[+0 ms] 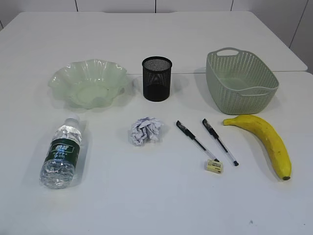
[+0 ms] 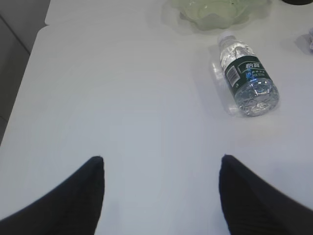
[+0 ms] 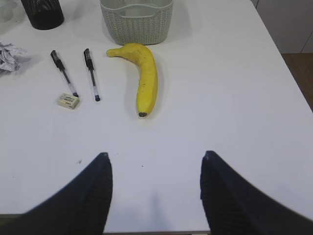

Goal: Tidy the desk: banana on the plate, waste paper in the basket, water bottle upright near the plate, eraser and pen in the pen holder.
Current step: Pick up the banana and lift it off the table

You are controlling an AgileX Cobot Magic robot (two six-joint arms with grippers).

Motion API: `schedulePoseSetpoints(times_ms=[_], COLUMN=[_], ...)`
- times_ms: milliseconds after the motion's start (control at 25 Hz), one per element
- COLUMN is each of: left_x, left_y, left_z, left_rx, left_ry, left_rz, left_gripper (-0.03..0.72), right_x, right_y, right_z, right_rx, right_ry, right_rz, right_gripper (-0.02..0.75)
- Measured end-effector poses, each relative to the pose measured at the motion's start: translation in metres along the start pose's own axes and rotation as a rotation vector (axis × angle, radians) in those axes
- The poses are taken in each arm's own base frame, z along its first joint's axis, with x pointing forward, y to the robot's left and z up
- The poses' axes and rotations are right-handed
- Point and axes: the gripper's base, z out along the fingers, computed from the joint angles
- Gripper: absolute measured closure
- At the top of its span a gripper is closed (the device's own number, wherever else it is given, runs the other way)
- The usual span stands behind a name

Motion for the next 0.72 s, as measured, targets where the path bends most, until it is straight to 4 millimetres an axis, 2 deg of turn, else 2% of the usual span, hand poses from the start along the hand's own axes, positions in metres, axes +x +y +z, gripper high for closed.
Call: schedulePoseSetpoints(times_ms=[720], left_x=[0.0], left_y=[0.0], left_z=[0.0], left_rx=[0.0], left_ry=[0.0], left_rz=[0.0], left_gripper=[0.167], right_x=[0.0], right_y=[0.0], right_z=[0.0], right_rx=[0.0], right_ry=[0.0], right_rz=[0.0], right_gripper=[0.31])
